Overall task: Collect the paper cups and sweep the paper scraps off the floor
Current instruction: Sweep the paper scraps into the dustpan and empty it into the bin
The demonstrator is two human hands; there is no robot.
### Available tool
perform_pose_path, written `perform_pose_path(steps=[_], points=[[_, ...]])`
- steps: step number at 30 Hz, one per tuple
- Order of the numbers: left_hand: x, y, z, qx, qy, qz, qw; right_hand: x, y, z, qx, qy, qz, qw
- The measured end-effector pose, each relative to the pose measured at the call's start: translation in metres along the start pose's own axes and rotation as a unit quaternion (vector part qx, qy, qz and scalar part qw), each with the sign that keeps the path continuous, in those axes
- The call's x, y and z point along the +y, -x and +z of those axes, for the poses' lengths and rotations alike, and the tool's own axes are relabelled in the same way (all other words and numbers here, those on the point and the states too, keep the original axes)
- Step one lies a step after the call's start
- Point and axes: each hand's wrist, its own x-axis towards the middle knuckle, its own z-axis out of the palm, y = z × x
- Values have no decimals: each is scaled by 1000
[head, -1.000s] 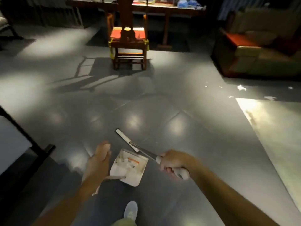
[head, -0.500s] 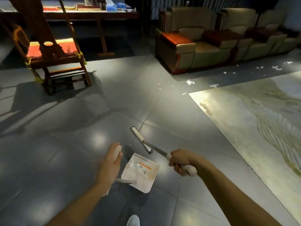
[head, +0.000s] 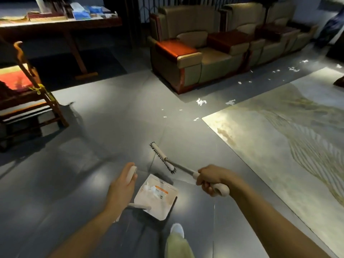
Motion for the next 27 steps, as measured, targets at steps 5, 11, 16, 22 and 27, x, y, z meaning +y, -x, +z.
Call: perform_pose_path(steps=[5,11,16,22,27], points=[[33,-127,9,-2,-4,-10,1000,-91,-76,-70,7,-40,19,999],[58,-278,26,-3,10,-3,1000,-193,-167,-149,24,-68,34,997],[67,-423,45,-26,-3,13,1000,-269,-262,-202,45,-130,44,990],[78,-592,58,-77,-19,31,996,-351,-362,-256,93,-187,74,975],[91,-712,78,-112,-19,43,993,-396,-429,-310,131,-208,94,965]])
